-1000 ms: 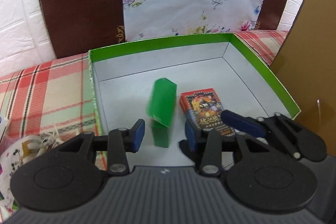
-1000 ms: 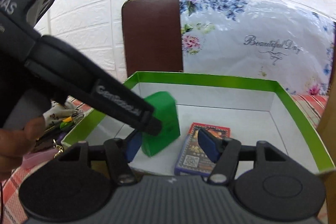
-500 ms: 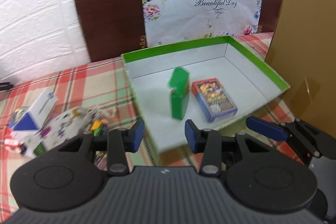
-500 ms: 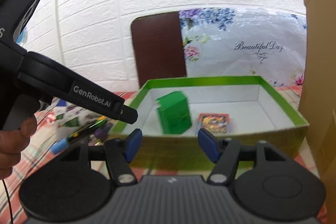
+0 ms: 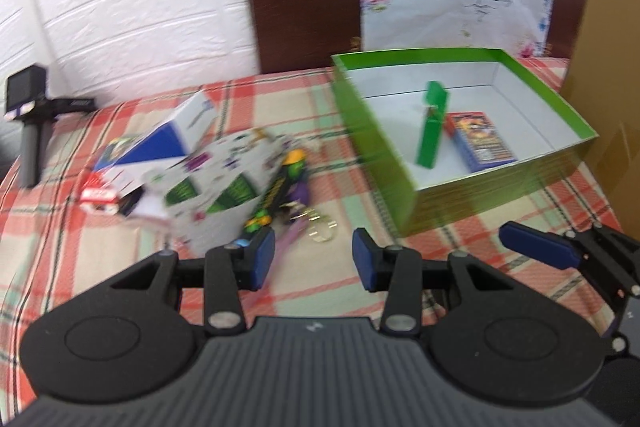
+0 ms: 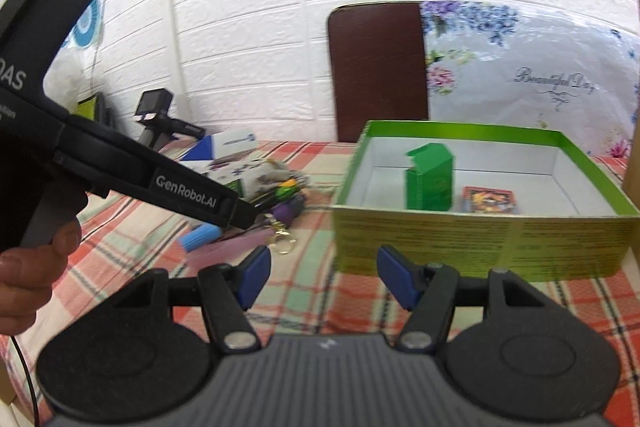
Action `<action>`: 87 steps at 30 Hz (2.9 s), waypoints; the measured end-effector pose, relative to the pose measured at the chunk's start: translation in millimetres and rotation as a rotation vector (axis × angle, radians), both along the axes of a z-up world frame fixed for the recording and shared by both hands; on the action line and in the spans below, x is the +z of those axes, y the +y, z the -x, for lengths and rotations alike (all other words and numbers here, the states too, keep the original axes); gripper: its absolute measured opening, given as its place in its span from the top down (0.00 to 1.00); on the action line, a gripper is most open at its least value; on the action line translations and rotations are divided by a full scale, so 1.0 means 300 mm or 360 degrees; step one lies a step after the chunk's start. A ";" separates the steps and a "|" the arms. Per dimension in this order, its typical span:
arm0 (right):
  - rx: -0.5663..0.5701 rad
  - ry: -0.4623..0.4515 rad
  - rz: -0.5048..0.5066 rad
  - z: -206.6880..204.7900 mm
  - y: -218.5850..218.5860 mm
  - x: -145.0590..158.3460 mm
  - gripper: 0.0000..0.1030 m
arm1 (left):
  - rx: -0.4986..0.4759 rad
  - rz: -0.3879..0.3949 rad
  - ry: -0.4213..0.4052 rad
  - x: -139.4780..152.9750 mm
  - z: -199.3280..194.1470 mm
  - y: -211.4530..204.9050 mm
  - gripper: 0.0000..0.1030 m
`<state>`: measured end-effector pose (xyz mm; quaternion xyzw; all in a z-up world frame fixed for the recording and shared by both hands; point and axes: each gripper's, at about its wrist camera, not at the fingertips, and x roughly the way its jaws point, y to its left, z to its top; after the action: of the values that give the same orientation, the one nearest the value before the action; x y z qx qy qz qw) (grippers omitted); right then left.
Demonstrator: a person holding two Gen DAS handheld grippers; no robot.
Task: Organize objects
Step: 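Withdraw the left gripper from the green box toward the HP box, then grasp the white-and-blue HP box with the right gripper, lift and set down, then close the left gripper on the HP box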
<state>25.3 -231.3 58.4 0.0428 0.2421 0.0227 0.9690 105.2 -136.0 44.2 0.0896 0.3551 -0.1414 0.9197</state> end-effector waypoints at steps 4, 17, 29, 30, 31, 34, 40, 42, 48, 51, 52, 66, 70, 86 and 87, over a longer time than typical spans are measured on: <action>0.0076 0.0034 0.0033 -0.021 0.072 -0.013 0.41 | 0.0078 0.0031 0.0008 -0.019 0.001 0.092 0.56; 0.0342 0.0049 0.0050 -0.236 0.270 0.012 0.42 | 0.0372 0.0320 0.0089 -0.003 -0.158 0.479 0.56; 0.0172 0.0344 -0.0578 -0.768 0.214 0.016 0.28 | 0.0582 0.0629 0.0158 -0.031 -0.424 0.681 0.50; 0.0163 0.0374 -0.0608 -0.796 0.214 -0.002 0.28 | 0.0584 0.0651 0.0171 -0.042 -0.447 0.681 0.50; 0.0165 0.0398 -0.0647 -0.817 0.212 -0.018 0.28 | 0.0579 0.0668 0.0188 -0.055 -0.473 0.680 0.50; 0.0152 0.0416 -0.0692 -0.846 0.219 -0.049 0.28 | 0.0550 0.0726 0.0261 -0.087 -0.551 0.670 0.50; 0.0223 0.0400 -0.0703 -0.822 0.242 -0.053 0.51 | 0.0371 0.0947 0.0360 -0.126 -0.605 0.652 0.51; 0.0235 0.0406 -0.0739 -0.804 0.245 -0.041 0.55 | 0.0353 0.1040 0.0383 -0.123 -0.586 0.661 0.51; 0.0318 0.0383 -0.1104 -0.637 0.194 -0.007 0.67 | 0.0264 0.1205 0.0340 -0.058 -0.412 0.703 0.52; 0.0370 0.0404 -0.1194 -0.506 0.161 -0.001 0.67 | 0.0190 0.1152 0.0299 -0.019 -0.277 0.665 0.52; 0.0375 0.0430 -0.1227 -0.460 0.146 -0.008 0.67 | 0.0144 0.1147 0.0308 -0.016 -0.233 0.645 0.52; -0.0228 0.0346 -0.1054 0.100 -0.180 -0.092 0.24 | -0.0276 0.0785 0.0573 -0.105 0.037 0.253 0.50; -0.0095 0.0263 -0.0610 0.152 -0.120 -0.044 0.20 | -0.0236 0.0673 0.0492 -0.082 0.038 0.234 0.50; 0.0175 0.0336 0.0003 0.125 0.071 -0.154 0.19 | -0.0123 0.0233 0.0300 -0.094 0.066 0.146 0.44; 0.0163 0.0339 0.0011 0.123 0.073 -0.159 0.19 | -0.0113 0.0220 0.0288 -0.094 0.067 0.145 0.43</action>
<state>-11.6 -209.5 10.8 0.0293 0.3456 0.0666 0.9355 85.1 -92.6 16.1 0.0254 0.4226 -0.2054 0.8824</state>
